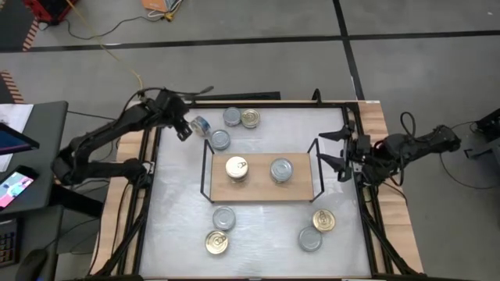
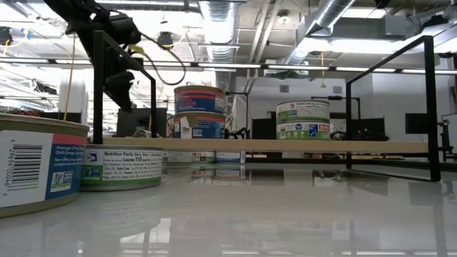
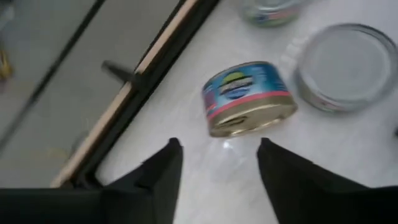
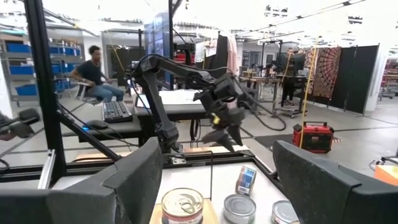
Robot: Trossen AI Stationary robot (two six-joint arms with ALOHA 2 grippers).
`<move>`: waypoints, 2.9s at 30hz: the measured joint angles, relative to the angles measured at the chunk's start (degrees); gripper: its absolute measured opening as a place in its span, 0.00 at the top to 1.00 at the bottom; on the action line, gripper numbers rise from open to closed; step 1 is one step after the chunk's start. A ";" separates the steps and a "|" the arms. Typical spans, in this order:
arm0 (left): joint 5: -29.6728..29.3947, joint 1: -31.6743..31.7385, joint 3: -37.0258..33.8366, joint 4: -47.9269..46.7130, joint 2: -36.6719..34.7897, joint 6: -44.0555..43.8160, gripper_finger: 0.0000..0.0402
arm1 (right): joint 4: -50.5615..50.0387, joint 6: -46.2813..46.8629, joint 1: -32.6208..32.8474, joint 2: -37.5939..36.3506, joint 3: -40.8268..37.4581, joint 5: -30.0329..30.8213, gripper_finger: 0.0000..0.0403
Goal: Stack canned seafood by type on shelf
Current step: Stack the blue tuna can on top of the blue tuna can on the shelf
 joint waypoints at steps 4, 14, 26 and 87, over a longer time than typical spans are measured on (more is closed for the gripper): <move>-0.53 -2.92 0.00 1.02 0.00 12.12 0.41 | -0.03 0.00 -0.28 0.52 0.00 0.00 0.18; -1.07 -5.84 0.00 4.31 0.00 34.95 0.40 | -0.65 -0.50 -0.26 0.80 0.00 0.00 0.18; 2.67 -3.21 5.95 3.43 12.23 40.69 0.40 | -0.24 -0.25 -1.46 0.80 0.00 0.00 0.18; 12.03 -1.39 22.80 -14.03 35.12 47.61 0.17 | -6.19 4.64 -7.02 0.80 0.00 -0.02 0.18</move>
